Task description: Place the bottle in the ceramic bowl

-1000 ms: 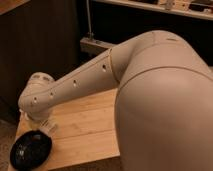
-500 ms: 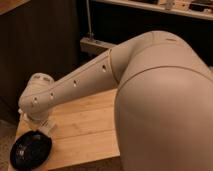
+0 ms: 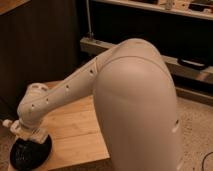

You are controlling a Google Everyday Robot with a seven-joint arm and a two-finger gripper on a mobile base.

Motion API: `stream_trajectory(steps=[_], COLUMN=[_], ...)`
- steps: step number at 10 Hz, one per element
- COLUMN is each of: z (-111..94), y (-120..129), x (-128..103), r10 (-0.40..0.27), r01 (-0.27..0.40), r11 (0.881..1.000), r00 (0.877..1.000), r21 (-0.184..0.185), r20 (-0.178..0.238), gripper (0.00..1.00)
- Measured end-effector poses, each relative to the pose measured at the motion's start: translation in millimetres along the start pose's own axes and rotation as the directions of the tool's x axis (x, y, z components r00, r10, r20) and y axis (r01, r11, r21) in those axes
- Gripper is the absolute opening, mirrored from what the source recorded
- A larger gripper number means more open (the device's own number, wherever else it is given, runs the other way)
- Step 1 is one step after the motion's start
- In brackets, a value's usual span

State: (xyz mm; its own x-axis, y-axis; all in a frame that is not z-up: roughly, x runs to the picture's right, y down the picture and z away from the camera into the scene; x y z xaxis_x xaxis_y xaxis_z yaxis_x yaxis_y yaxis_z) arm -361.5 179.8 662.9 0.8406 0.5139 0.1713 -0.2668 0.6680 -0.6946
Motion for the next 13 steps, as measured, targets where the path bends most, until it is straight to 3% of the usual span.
stream_trajectory(steps=[2,4,7,11,13], z=[17.4,29.7,39.3,47.7,48.0], y=[9.9,10.2,15.4,29.1,30.2], x=[4.3,19.6,30.1,24.4,23.7], r10=[-0.027,-0.010,-0.001,-0.041,-0.046], r01=[0.027,0.011,0.004,0.044,0.049], r11=[0.998,0.995,0.989,0.979,0.978], r00=[1.000,1.000,1.000,0.999,0.999], r21=[-0.048,-0.094,-0.150,-0.199,-0.204], r20=[0.001,0.016,0.021,0.018,0.019], gripper=[0.00,0.08,0.39,0.77,0.80])
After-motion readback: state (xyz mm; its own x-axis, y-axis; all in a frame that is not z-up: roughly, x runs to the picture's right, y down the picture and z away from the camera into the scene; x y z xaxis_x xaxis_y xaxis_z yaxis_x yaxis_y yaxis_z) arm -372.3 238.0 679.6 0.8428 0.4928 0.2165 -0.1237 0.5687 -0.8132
